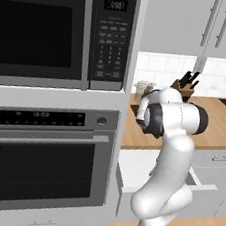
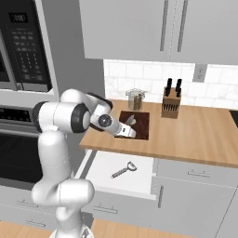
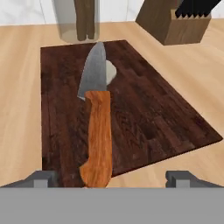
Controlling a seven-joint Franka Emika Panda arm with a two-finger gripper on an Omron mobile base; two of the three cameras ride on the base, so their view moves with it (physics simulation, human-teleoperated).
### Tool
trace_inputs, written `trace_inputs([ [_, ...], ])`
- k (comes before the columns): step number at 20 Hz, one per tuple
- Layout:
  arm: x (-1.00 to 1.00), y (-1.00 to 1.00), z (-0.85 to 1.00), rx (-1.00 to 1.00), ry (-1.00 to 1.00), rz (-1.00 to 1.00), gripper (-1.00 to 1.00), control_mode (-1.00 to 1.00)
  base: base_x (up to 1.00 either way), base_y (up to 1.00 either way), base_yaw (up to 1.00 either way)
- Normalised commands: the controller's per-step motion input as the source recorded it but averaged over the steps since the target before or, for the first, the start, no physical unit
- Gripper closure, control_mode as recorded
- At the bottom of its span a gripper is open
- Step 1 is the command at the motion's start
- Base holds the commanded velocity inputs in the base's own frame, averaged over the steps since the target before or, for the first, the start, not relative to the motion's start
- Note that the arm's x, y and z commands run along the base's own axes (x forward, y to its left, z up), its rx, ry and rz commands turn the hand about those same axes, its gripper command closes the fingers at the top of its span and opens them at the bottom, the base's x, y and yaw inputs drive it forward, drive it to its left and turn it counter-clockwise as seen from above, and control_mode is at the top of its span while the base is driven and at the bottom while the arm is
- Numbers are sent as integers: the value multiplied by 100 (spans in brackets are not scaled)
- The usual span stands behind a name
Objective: Place the appropriate cutting tool for cutting the garlic skin on the cutting board.
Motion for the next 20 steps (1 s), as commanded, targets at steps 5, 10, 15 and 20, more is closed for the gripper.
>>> trace_inputs([
  [5, -100, -7, 57, 0, 8, 0, -100, -100, 0, 0, 0],
  [10, -100, -13, 92, 0, 13, 0, -100, -100, 0, 0, 0],
  [15, -65, -22, 100, 4, 20, 0, -100, -100, 0, 0, 0],
  [20, -31, -24, 100, 6, 25, 0, -100, -100, 0, 0, 0],
])
